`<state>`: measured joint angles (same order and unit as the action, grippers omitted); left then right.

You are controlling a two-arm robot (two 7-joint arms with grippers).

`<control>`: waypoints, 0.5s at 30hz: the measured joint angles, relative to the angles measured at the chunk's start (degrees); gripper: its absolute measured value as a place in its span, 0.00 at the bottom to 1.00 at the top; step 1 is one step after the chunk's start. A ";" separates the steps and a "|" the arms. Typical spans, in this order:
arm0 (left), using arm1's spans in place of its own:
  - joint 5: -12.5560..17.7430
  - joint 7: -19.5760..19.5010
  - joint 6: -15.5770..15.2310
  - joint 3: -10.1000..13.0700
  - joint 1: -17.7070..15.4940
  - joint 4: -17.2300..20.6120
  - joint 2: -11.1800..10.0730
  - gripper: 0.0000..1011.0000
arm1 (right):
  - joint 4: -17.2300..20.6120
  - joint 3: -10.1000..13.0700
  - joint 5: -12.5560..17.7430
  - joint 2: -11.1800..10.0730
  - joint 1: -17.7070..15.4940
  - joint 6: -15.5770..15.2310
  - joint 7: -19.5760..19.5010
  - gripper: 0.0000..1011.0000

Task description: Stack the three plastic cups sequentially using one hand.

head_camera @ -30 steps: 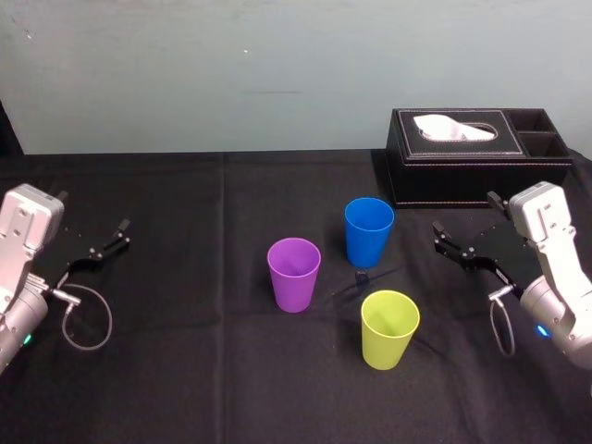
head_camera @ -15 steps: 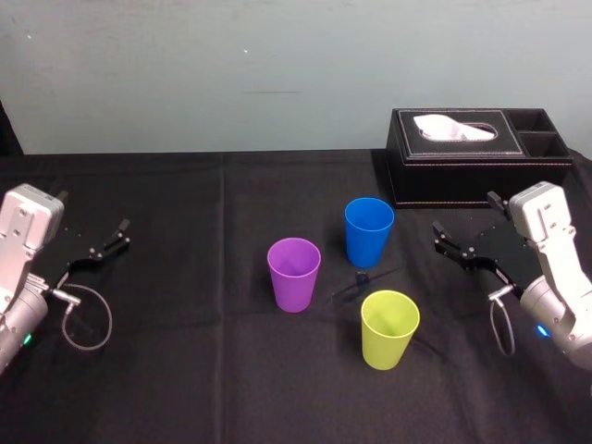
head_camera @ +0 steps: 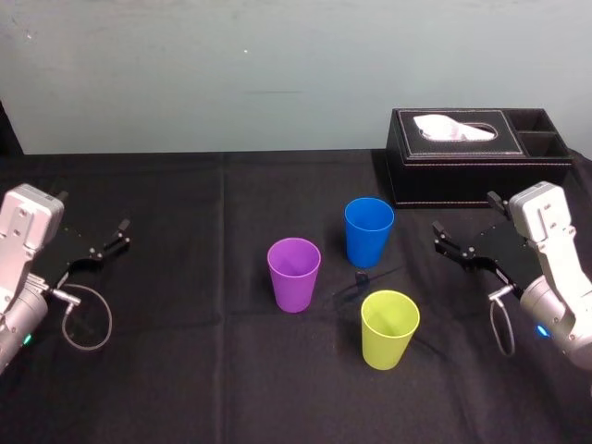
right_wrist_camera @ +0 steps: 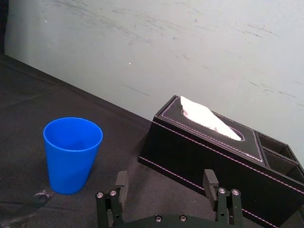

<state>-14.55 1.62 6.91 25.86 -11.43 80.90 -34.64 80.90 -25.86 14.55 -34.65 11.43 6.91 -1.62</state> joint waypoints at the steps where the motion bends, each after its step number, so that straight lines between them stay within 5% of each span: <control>1: 0.00 0.00 0.00 0.00 0.00 0.00 0.00 1.00 | 0.00 0.00 0.00 0.00 0.00 0.00 0.00 0.99; 15: 0.00 0.00 0.00 0.00 0.00 0.00 0.00 1.00 | 0.00 0.00 0.00 0.00 0.00 0.00 0.00 0.99</control>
<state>-14.55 1.62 6.91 25.86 -11.43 80.90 -34.65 80.90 -25.86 14.55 -34.65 11.43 6.91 -1.62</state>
